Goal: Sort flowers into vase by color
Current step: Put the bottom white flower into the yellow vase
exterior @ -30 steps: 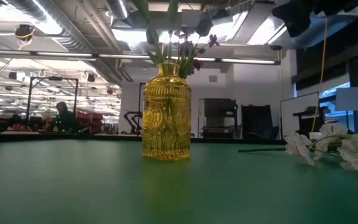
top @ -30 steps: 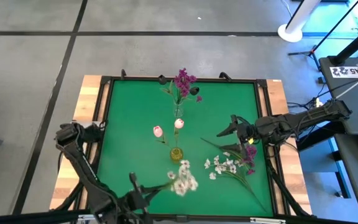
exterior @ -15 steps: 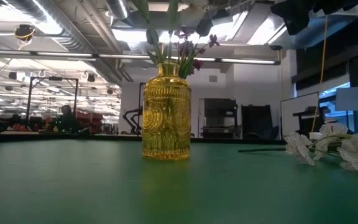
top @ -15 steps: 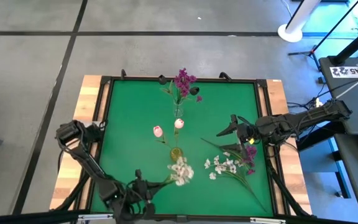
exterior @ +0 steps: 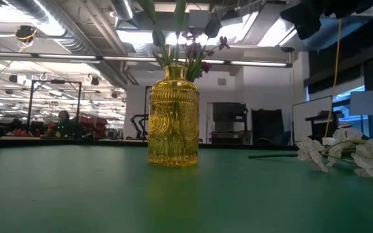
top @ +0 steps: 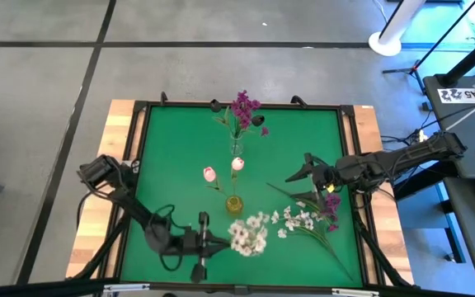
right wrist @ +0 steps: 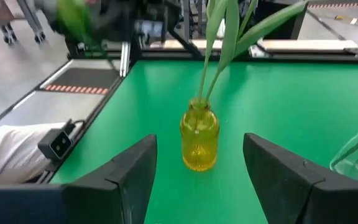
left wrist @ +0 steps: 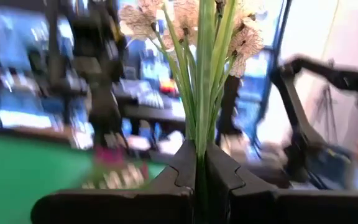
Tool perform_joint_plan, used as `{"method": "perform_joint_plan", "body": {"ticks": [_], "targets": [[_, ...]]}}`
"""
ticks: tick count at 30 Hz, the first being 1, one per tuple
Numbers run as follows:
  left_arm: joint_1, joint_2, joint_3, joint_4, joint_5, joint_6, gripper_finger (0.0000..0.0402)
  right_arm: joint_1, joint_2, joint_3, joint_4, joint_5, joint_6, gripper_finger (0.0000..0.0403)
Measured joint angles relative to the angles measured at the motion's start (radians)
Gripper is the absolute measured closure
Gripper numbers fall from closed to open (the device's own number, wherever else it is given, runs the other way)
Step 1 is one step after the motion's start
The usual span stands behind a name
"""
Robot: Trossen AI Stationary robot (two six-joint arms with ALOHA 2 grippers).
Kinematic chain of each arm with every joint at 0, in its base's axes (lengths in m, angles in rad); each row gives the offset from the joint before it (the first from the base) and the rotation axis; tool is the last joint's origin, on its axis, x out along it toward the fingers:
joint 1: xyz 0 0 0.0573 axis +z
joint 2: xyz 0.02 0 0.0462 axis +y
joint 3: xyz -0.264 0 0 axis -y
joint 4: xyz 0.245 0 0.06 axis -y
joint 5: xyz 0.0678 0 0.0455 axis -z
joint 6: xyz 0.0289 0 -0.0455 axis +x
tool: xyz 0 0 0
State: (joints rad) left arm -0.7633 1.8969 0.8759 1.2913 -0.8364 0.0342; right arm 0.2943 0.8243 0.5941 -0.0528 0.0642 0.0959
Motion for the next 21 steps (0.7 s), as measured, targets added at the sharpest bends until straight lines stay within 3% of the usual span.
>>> {"method": "perform_joint_plan", "body": {"ticks": [5, 11, 21], "targets": [[0.101, 0.000, 0.007, 0.160, 0.199, 0.153, 0.0398, 0.000, 0.027, 0.000, -0.001, 0.000, 0.000, 0.0165], [0.224, 0.000, 0.013, 0.166, 0.323, 0.154, 0.0396, 0.000, 0.060, 0.000, 0.002, 0.000, 0.001, 0.0165], [0.318, 0.001, 0.014, 0.223, 0.376, 0.183, 0.0396, 0.000, 0.091, -0.002, 0.037, -0.010, 0.018, 0.0165]]}}
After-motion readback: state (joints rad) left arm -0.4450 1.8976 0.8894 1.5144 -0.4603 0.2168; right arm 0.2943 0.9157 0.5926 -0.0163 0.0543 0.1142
